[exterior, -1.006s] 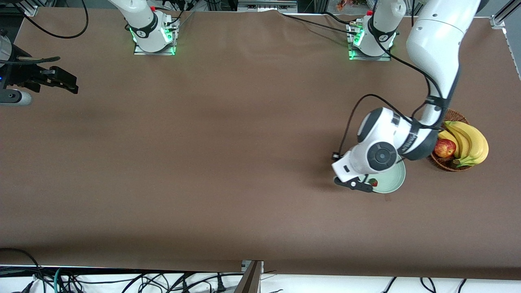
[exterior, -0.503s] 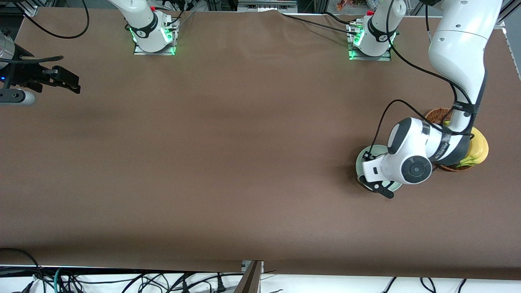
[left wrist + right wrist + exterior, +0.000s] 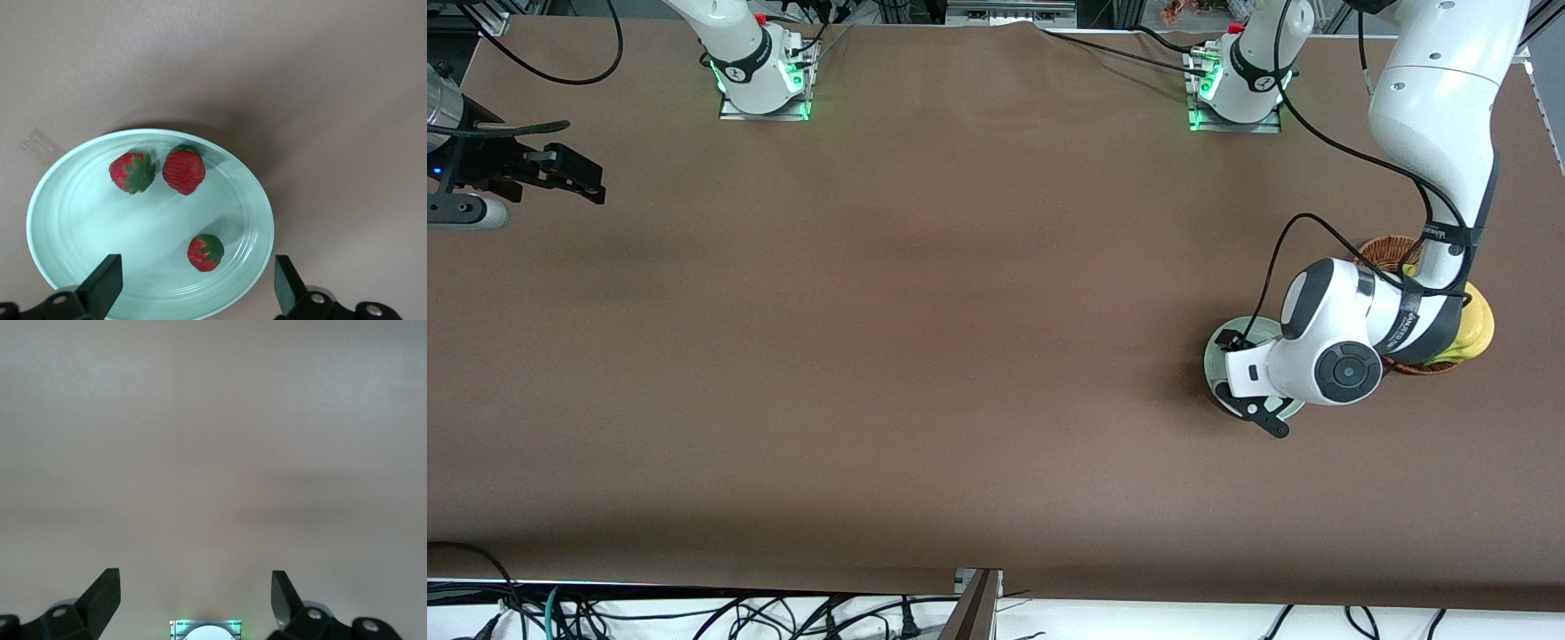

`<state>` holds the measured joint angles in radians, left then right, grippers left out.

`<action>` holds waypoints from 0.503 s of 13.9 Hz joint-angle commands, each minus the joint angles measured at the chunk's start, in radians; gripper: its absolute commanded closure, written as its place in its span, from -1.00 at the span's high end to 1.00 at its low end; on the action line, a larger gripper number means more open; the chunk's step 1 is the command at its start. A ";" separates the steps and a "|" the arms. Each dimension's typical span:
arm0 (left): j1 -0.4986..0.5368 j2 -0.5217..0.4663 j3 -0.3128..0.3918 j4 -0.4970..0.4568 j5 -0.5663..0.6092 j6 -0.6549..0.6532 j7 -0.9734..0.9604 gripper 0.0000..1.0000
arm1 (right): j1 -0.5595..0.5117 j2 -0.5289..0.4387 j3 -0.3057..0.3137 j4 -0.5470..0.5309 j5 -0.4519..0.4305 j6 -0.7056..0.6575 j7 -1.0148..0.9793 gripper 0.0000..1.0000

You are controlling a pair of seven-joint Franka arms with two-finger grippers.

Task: Collect all strawberries into plate

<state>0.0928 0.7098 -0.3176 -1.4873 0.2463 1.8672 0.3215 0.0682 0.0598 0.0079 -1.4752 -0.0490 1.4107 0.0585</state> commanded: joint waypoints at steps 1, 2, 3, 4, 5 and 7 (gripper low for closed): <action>-0.008 -0.009 -0.014 0.065 -0.011 -0.025 -0.002 1.00 | -0.005 0.008 0.006 0.026 0.000 -0.012 -0.012 1.00; -0.018 -0.016 -0.017 0.097 0.002 -0.074 -0.004 1.00 | -0.005 0.008 0.006 0.026 0.000 -0.012 -0.012 1.00; -0.034 -0.036 -0.018 0.126 0.013 -0.136 -0.013 1.00 | -0.005 0.008 0.006 0.026 0.000 -0.012 -0.012 1.00; -0.051 -0.068 -0.014 0.151 0.017 -0.201 -0.047 1.00 | -0.005 0.008 0.006 0.026 0.000 -0.012 -0.012 1.00; -0.054 -0.120 -0.009 0.157 0.025 -0.241 -0.091 1.00 | -0.005 0.008 0.006 0.026 0.000 -0.012 -0.012 1.00; -0.042 -0.217 -0.002 0.162 0.028 -0.296 -0.096 1.00 | -0.007 0.008 0.006 0.026 0.000 -0.012 -0.014 1.00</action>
<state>0.0523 0.6061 -0.3381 -1.3141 0.2512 1.6396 0.2445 0.0681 0.0601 0.0079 -1.4736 -0.0489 1.4106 0.0585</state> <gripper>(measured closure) 0.000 0.000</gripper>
